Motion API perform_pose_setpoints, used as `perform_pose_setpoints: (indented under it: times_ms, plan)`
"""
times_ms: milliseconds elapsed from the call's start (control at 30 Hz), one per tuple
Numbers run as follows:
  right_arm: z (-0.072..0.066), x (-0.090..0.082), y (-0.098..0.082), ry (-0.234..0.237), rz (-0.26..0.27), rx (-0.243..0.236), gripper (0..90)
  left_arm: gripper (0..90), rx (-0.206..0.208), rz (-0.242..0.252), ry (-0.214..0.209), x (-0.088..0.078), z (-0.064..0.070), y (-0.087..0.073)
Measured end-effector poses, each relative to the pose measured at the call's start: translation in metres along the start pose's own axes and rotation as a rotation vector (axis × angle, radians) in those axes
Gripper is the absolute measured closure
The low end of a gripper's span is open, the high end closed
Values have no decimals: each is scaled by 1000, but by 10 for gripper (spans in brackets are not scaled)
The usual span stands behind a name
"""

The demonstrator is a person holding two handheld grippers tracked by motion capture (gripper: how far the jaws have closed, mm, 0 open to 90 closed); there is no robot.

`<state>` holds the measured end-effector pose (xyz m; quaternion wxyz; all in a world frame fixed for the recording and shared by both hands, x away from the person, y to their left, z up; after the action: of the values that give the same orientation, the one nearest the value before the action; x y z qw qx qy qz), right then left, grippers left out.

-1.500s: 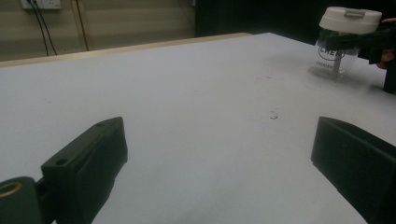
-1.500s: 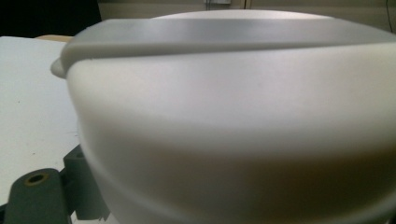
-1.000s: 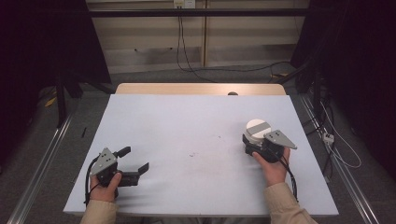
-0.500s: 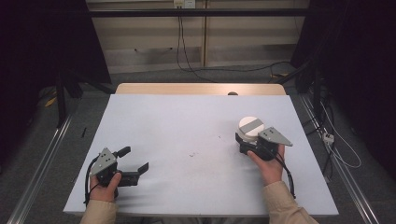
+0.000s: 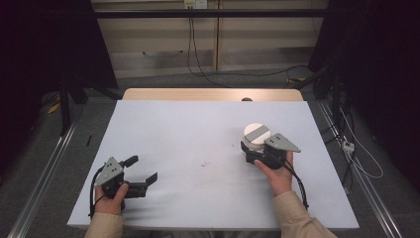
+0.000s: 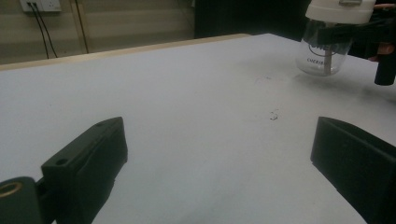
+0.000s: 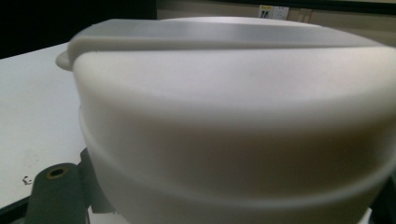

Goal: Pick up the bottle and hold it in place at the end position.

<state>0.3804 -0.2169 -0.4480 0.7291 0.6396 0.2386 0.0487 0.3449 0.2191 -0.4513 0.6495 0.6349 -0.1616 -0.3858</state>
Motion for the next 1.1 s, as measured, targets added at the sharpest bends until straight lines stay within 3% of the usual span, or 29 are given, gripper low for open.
perform_pose_setpoints:
  times_ms: [1100]
  plan:
    - [-19,23,8,74,-3,-18,185,36,-11,7,-11,1,2,0]
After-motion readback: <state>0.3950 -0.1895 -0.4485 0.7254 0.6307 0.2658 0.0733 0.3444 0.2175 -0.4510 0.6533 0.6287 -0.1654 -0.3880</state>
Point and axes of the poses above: each handheld gripper's, and its own axes: x roughly forward along the jaws, y roughly out of its top, z roughly to its right, the point moved 2 cm from there along x, roughly forward along the jaws, and after that the axes turned 4 degrees about -x, right-handed, at the moved point
